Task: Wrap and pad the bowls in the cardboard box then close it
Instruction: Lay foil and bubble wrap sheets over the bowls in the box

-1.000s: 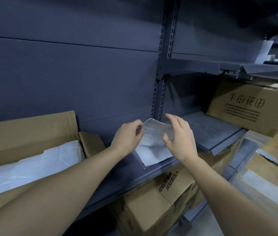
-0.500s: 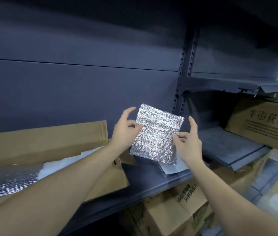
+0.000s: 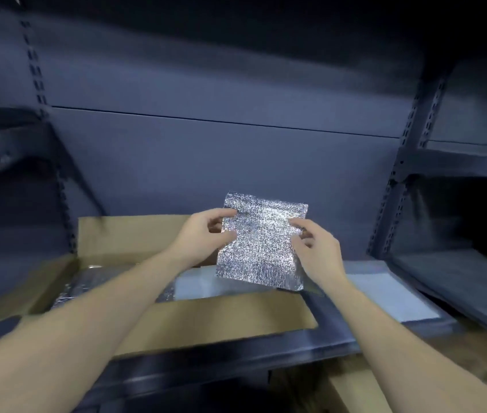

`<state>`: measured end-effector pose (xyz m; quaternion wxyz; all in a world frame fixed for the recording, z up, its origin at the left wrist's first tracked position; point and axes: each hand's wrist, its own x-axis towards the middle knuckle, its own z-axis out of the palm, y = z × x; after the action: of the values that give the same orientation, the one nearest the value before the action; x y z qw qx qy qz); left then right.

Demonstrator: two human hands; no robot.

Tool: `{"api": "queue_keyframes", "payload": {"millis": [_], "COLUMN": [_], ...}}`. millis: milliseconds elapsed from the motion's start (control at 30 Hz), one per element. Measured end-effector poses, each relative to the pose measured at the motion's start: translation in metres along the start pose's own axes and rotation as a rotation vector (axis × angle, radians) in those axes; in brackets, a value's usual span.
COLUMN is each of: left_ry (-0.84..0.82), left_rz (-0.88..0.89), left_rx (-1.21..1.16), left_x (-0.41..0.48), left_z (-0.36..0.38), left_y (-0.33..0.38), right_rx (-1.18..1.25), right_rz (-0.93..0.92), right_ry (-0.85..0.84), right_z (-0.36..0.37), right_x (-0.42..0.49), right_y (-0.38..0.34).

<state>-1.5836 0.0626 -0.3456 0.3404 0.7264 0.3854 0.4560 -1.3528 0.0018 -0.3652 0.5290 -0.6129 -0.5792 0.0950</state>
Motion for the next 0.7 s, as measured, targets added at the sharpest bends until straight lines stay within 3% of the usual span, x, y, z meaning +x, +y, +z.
{"api": "queue_keyframes", "payload": {"millis": [333, 433, 700], "left_ry": [-0.145, -0.186, -0.32], "left_rz": [-0.166, -0.199, -0.226], "left_rx": [0.356, 0.397, 0.599], "left_x": [-0.038, -0.044, -0.05], "left_z": [-0.103, -0.113, -0.113], "left_y": [-0.043, -0.053, -0.074], "right_rx": [-0.091, -0.142, -0.256], "right_rz": [-0.067, -0.071, -0.027], "right_ry": [-0.407, -0.553, -0.746], "right_z": [0.085, 0.097, 0.106], "right_x": [-0.002, -0.001, 0.002], "right_y": [-0.034, -0.034, -0.025]}}
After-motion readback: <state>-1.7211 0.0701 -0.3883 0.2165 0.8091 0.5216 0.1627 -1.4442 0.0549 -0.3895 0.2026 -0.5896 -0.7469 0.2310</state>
